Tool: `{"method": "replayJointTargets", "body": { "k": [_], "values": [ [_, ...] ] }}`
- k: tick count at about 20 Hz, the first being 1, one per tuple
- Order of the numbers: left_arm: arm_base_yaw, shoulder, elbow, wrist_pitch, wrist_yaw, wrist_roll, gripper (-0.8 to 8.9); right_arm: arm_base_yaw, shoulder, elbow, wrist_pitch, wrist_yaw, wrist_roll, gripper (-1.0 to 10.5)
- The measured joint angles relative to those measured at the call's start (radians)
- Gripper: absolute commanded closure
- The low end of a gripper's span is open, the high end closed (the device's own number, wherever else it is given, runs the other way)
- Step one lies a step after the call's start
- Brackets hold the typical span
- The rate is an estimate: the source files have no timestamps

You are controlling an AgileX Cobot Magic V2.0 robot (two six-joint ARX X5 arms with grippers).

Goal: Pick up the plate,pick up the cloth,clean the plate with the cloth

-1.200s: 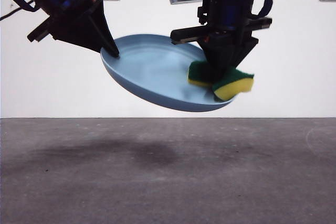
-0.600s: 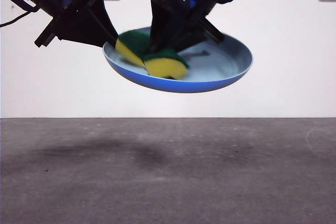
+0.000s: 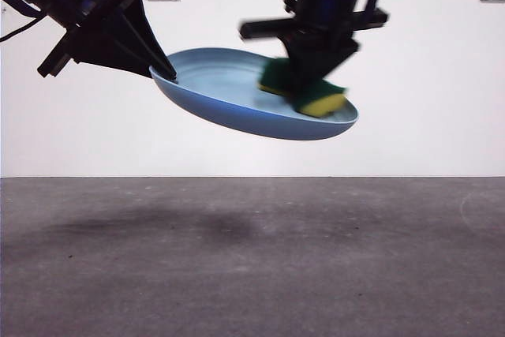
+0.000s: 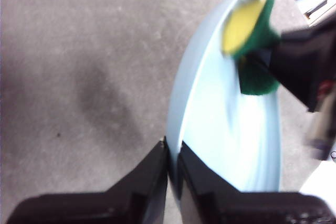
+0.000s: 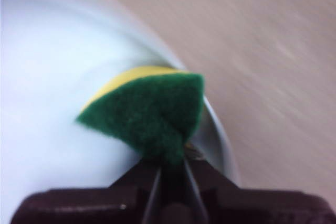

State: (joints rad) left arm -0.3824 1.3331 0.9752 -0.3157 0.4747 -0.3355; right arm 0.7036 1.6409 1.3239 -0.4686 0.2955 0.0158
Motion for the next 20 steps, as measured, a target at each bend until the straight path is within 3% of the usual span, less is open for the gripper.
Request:
{"method": "replayJointTargets", "body": {
  "k": [3,5,7,10,20],
  "values": [
    [-0.001,0.0,0.0,-0.026,-0.029,0.012,8.22,-0.011,0.0,0.0,0.028,-0.332,0.011,9.6],
    [-0.014,0.0,0.0,-0.027,-0.098,0.051,8.22,-0.005,0.0,0.0,-0.035,-0.473,0.015,9.6],
    [-0.024,0.0,0.002,-0.026,-0.222,0.09,8.22,0.003,0.0,0.0,-0.172,-0.474,0.014,9.6],
    [-0.02,0.006,0.01,-0.031,-0.424,0.143,8.22,0.0,-0.009,-0.006,-0.336,-0.4,0.013,9.6],
    [0.001,0.3,0.015,-0.034,-0.566,0.169,8.12,-0.004,-0.335,-0.008,-0.379,-0.37,0.01,9.6]
  ]
}}
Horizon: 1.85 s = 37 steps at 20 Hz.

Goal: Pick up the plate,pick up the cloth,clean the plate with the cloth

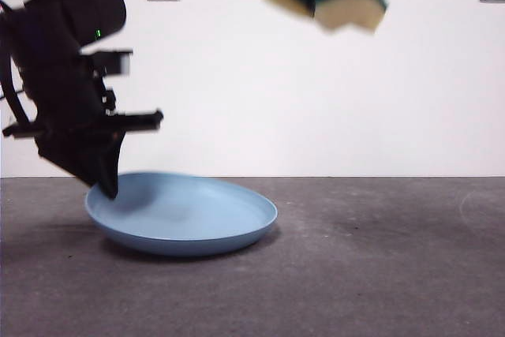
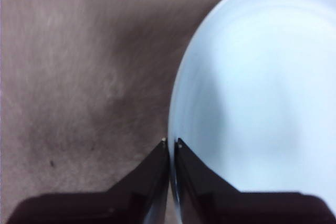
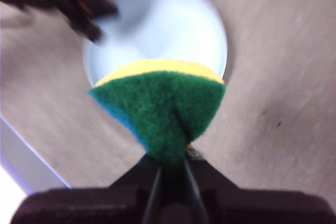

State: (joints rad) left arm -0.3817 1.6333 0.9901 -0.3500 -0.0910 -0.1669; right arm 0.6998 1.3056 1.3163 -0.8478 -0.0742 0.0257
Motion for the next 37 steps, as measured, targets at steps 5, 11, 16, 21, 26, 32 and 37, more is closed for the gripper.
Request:
{"method": "replayJointTargets", "body": {
  "k": [5,11,16,21,26,32,37],
  "values": [
    [0.005,0.032,0.003,-0.022,-0.033,0.019,3.27,0.0,-0.142,0.0,0.0,0.095,0.0,9.6],
    [-0.025,-0.147,0.003,-0.065,0.023,0.025,3.42,-0.018,-0.106,0.0,0.008,0.283,0.012,9.6],
    [-0.067,-0.433,0.003,-0.122,0.076,0.023,3.42,-0.089,0.07,0.0,0.011,0.283,0.042,9.6],
    [-0.08,-0.66,0.003,-0.185,0.166,-0.016,3.43,-0.155,0.299,0.0,0.054,0.262,0.043,9.6],
    [-0.082,-0.779,0.003,-0.227,0.27,-0.063,3.43,-0.198,0.526,0.0,0.129,0.101,0.046,9.5],
    [-0.086,-0.778,0.003,-0.326,0.27,-0.069,3.43,-0.209,0.585,0.0,0.113,0.1,0.046,5.3],
    [-0.086,-0.778,0.003,-0.325,0.27,-0.069,3.43,-0.218,0.585,0.0,0.112,0.1,0.046,2.9]
  ]
}}
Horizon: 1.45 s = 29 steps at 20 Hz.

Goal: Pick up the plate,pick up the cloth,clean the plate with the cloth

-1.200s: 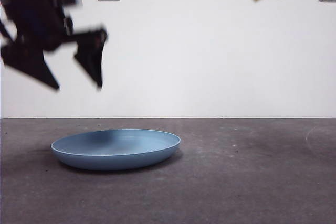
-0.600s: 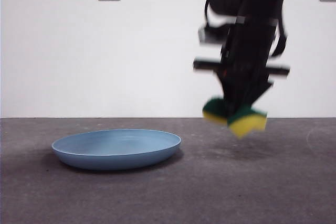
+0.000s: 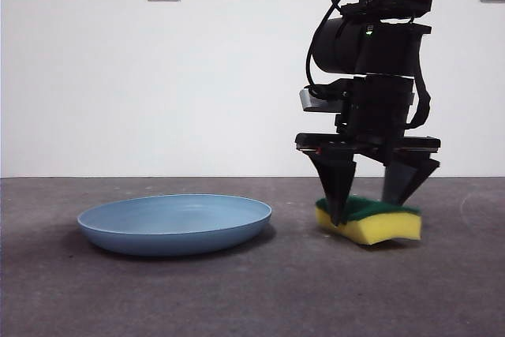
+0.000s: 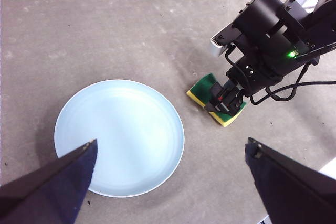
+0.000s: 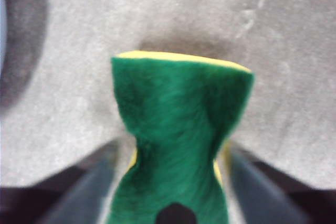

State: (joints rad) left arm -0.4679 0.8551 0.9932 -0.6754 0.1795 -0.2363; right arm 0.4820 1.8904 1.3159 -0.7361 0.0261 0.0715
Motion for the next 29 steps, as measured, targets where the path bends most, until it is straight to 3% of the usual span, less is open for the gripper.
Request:
{"method": "replayJointTargets", "body": {
  "k": [6,8,10,11,12,22,29],
  "values": [
    [0.0,0.016,0.0,0.003,-0.096,0.006,3.43,-0.005,-0.044,0.0,-0.035,0.003,0.0,3.0],
    [0.0,0.039,0.0,0.003,-0.165,0.008,3.57,-0.005,-0.113,0.0,-0.061,0.003,0.0,5.1],
    [0.0,0.058,0.0,0.003,-0.215,0.008,5.5,-0.005,-0.205,0.0,-0.087,0.003,0.0,8.2],
    [0.0,0.068,0.0,0.003,-0.23,0.012,7.19,-0.005,-0.258,0.0,-0.103,0.003,0.0,9.3],
    [0.0,0.074,0.0,0.003,-0.234,0.02,8.43,-0.005,-0.301,0.0,-0.111,0.003,0.0,9.6],
    [-0.007,0.061,0.0,0.029,-0.282,0.115,8.22,0.043,-0.733,-0.004,-0.062,0.012,0.0,9.6],
    [-0.127,-0.064,-0.088,0.209,-0.394,0.124,8.22,0.151,-1.049,-0.353,0.186,0.185,0.012,9.6]
  ]
}}
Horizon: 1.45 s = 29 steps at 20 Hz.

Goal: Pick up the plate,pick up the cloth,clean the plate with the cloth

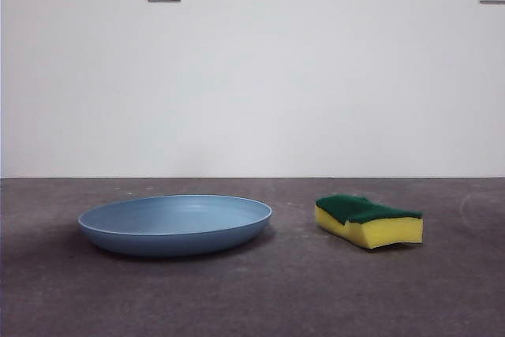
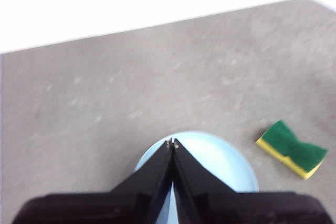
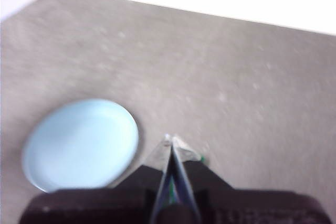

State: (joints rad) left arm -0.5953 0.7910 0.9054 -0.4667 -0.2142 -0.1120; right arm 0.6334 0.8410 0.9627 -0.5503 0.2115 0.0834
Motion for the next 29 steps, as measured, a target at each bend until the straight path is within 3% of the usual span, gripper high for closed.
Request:
{"method": "replayJointTargets", "body": {
  "k": [2,8,17,25,29],
  "values": [
    [-0.047,-0.051,-0.117,0.107,-0.027,0.0,8.22,0.017,-0.077,-0.15,0.065,0.025,0.019,9.6],
    [-0.102,-0.111,-0.365,0.324,-0.042,0.0,8.21,0.027,-0.132,-0.33,0.127,0.027,0.053,9.6],
    [-0.108,-0.106,-0.393,0.177,-0.042,0.0,8.16,0.027,-0.122,-0.335,0.125,0.027,0.093,9.6],
    [-0.105,-0.118,-0.393,0.152,-0.054,0.018,8.16,0.027,-0.122,-0.335,0.125,0.027,0.093,9.6],
    [0.033,-0.22,-0.394,0.225,-0.04,0.068,8.16,0.027,-0.122,-0.335,0.125,0.027,0.093,9.6]
  ]
}}
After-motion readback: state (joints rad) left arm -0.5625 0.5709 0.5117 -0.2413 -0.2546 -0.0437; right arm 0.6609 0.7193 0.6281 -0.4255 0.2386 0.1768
